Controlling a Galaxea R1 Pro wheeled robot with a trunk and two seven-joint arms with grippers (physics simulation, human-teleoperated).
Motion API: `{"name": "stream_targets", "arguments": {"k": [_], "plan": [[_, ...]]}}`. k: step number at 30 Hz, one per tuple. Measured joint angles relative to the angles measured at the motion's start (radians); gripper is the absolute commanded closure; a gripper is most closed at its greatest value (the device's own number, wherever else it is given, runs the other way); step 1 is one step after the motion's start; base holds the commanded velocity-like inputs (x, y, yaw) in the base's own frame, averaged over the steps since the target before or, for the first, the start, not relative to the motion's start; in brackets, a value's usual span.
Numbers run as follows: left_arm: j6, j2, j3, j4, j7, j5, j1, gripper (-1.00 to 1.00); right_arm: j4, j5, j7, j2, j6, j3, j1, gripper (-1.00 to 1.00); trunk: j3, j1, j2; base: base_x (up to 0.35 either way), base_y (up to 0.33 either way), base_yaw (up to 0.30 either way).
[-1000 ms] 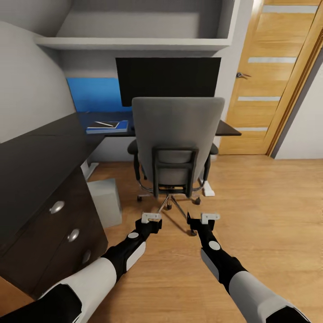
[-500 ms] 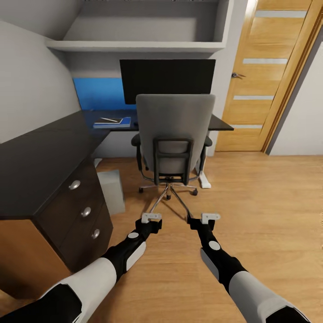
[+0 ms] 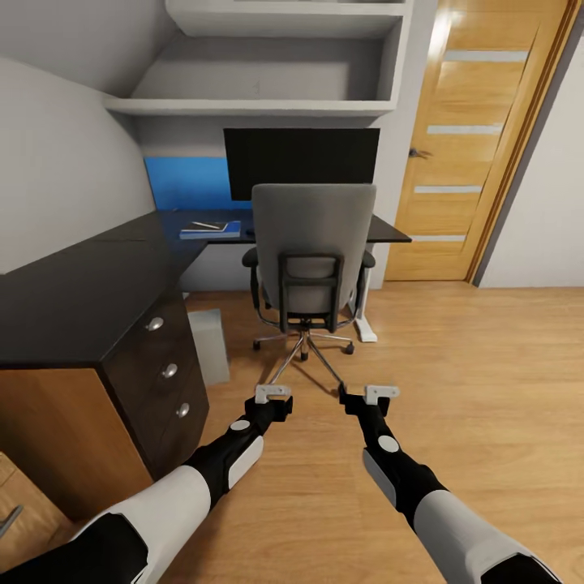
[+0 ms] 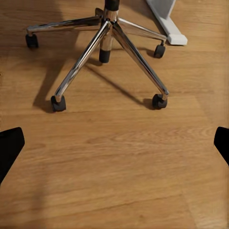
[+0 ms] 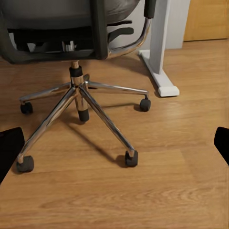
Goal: In the bedroom, organize the workspace by keeping the computer under the desk, ensuring the monitor is on the desk, placing the keyboard on the desk next to the monitor, placing the mouse on the desk next to the keyboard, moving the folder from the swivel chair onto the desk next to the mouse, stacking the notebook on top of the folder with the pen on top of the notebook, and positioning the swivel chair next to the desk.
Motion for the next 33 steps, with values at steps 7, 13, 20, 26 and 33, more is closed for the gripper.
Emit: {"name": "stream_targets", "arguments": {"k": [7,13,20,26,33], "plan": [[0.000,0.000,0.003,0.000,0.000,0.014,0.000,-1.00,0.001,-0.001,0.000,-0.002,0.000,-0.002,0.000,-1.00,0.023,-0.020,0.035,-0.002,0.000,0.000],[0.000,0.000,0.004,0.000,0.000,0.018,0.000,-1.00,0.001,-0.002,0.000,-0.002,0.001,-0.003,0.000,-1.00,0.042,-0.043,0.077,0.000,0.000,0.000],[0.001,0.000,0.004,0.000,0.000,0.019,0.000,-1.00,0.002,-0.002,-0.001,-0.002,0.002,-0.004,0.000,-1.00,0.064,-0.070,0.126,0.000,0.000,0.000],[0.002,0.000,0.004,0.000,0.000,0.019,0.000,-1.00,0.002,-0.002,-0.001,-0.003,0.003,-0.004,0.000,-1.00,0.083,-0.093,0.168,0.000,0.000,0.000],[0.002,0.000,0.004,0.000,0.000,0.019,0.000,-1.00,0.002,-0.003,-0.001,-0.004,0.004,-0.004,0.000,-1.00,0.105,-0.120,0.217,0.000,0.000,0.000]]}}
